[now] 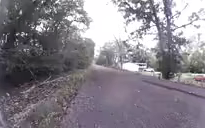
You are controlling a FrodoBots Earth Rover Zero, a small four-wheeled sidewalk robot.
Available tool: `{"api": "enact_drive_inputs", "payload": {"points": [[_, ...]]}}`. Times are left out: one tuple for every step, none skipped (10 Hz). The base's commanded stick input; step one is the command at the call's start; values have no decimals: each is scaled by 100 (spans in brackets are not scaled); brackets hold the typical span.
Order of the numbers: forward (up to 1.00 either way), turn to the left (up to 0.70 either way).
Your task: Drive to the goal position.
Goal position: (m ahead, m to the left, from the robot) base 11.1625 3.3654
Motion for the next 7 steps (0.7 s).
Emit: {"api": "enact_drive_inputs", "payload": {"points": [[70, 1], [70, 2], [70, 3], [70, 3], [70, 3], [70, 2], [70, 3]]}}
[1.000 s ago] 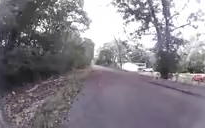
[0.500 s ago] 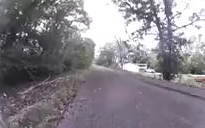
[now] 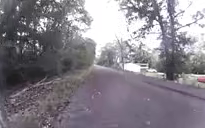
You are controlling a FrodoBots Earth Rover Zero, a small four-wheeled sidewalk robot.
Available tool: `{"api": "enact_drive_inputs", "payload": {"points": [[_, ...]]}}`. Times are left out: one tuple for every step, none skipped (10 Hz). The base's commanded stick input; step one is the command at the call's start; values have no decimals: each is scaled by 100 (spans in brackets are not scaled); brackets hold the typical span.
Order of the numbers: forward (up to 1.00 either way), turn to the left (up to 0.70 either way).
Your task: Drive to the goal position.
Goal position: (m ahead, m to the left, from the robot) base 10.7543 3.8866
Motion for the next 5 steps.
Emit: {"api": "enact_drive_inputs", "payload": {"points": [[70, 3], [70, 2], [70, 2], [70, 3], [70, 2]]}}
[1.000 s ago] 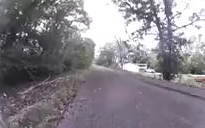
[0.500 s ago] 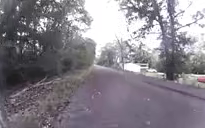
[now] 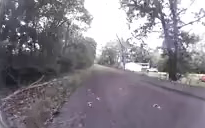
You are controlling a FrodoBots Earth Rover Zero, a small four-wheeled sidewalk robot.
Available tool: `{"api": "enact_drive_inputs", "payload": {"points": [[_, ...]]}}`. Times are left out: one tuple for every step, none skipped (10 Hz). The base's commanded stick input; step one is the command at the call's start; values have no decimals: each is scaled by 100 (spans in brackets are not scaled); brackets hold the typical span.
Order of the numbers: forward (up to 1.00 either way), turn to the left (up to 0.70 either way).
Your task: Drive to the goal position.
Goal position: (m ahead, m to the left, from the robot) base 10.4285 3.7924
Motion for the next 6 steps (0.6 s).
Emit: {"api": "enact_drive_inputs", "payload": {"points": [[70, 3], [70, 2], [70, 2], [70, 2], [70, 2], [70, 2]]}}
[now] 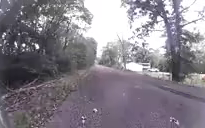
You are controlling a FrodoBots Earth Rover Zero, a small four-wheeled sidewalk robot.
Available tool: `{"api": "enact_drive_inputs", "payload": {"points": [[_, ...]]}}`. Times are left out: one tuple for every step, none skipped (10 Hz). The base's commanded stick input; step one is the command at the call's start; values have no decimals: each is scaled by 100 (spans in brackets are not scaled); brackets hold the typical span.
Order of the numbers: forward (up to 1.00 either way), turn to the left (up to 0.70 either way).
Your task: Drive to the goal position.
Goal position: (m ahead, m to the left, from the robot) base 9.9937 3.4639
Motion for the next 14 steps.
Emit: {"api": "enact_drive_inputs", "payload": {"points": [[70, 3], [70, 2], [70, 2], [70, 2], [70, 3], [70, 3], [70, 2], [70, 2], [70, 2], [70, 2], [70, 2], [70, 2], [70, 2], [70, 2]]}}
